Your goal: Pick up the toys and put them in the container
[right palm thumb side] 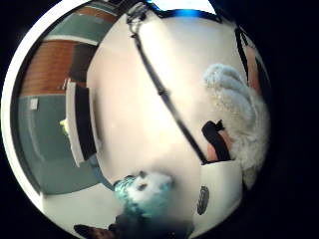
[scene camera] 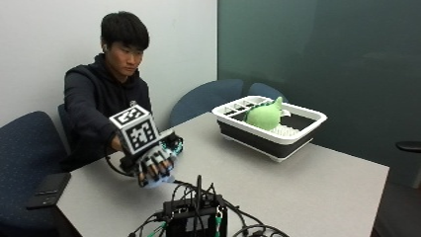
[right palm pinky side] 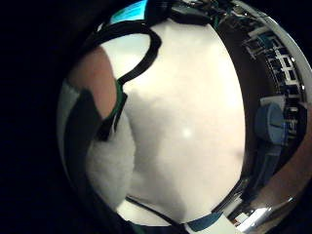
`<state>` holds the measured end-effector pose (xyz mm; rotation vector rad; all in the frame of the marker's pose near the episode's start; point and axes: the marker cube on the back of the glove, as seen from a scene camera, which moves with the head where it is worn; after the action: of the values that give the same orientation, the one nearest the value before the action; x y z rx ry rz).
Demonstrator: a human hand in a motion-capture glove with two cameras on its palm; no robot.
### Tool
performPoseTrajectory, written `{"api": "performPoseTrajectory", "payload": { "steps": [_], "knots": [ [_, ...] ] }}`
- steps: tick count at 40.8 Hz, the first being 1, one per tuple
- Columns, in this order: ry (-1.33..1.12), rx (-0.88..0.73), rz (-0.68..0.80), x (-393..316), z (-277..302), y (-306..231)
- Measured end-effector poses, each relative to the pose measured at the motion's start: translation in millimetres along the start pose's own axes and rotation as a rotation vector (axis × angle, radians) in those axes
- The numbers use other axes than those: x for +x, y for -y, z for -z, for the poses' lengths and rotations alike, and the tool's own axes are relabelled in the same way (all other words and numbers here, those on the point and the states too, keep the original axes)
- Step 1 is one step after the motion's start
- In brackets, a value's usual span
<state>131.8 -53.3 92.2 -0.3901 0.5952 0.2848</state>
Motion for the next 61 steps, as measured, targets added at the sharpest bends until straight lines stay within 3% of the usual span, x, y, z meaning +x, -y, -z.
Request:
{"api": "performPoseTrajectory", "payload": {
  "steps": [5, 13, 22, 29, 36, 42, 53, 61],
  "knots": [
    [0.064, 0.027, 0.118, -55, 59, -5],
    [0.139, 0.125, 0.318, -210, 135, -20],
    [0.161, 0.129, 0.471, -354, 123, 18],
    [0.153, 0.097, 0.533, -409, 86, 41],
    [0.170, -0.082, 0.523, -406, 65, 59],
    [0.201, -0.108, 0.558, -372, 85, 48],
    [0.037, -0.212, 0.732, -226, 128, -25],
    [-0.126, -0.361, 0.815, -133, 73, -87]
  ]
}}
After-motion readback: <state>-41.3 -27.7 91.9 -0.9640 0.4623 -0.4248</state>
